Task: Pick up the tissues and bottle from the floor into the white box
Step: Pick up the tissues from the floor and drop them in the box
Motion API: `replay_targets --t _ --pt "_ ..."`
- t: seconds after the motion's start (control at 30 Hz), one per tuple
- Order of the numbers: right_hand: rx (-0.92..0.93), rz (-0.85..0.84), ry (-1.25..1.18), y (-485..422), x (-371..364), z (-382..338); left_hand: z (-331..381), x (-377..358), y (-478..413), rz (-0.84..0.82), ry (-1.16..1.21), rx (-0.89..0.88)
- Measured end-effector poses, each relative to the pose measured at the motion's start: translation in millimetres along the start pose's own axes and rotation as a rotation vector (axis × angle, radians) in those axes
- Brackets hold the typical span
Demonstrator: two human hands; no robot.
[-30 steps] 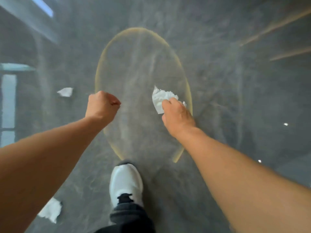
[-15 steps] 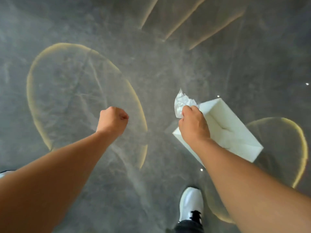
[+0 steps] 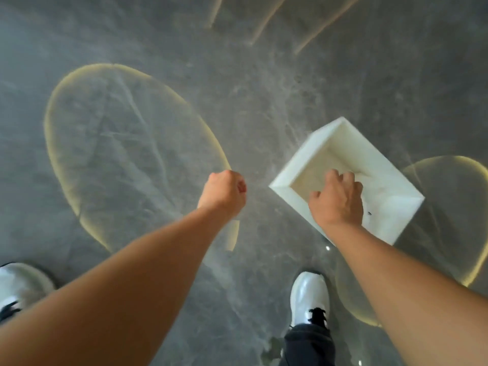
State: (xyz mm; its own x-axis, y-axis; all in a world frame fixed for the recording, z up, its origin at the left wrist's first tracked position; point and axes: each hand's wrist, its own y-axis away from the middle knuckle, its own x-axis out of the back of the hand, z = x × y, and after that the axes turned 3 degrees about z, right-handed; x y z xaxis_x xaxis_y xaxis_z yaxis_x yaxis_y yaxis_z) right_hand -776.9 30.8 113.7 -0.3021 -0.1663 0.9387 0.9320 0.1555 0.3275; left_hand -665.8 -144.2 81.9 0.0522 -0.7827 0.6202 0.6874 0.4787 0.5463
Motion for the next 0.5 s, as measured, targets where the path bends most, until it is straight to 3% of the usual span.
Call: replay_targets --t 0.2,0.27,0.33,0.5 --pt "0.443 -0.114 -0.027 61 20 -237 -165 155 40 0.155 0.054 0.313" --pt "0.680 -0.202 0.044 122 17 -367 -271 231 80 0.285 0.107 0.484" --pt "0.784 -0.246 0.100 159 21 -419 -314 264 103 0.308 0.088 0.555" --pt "1.191 -0.330 0.210 324 -4 -612 -510 356 230 0.475 0.173 0.875"
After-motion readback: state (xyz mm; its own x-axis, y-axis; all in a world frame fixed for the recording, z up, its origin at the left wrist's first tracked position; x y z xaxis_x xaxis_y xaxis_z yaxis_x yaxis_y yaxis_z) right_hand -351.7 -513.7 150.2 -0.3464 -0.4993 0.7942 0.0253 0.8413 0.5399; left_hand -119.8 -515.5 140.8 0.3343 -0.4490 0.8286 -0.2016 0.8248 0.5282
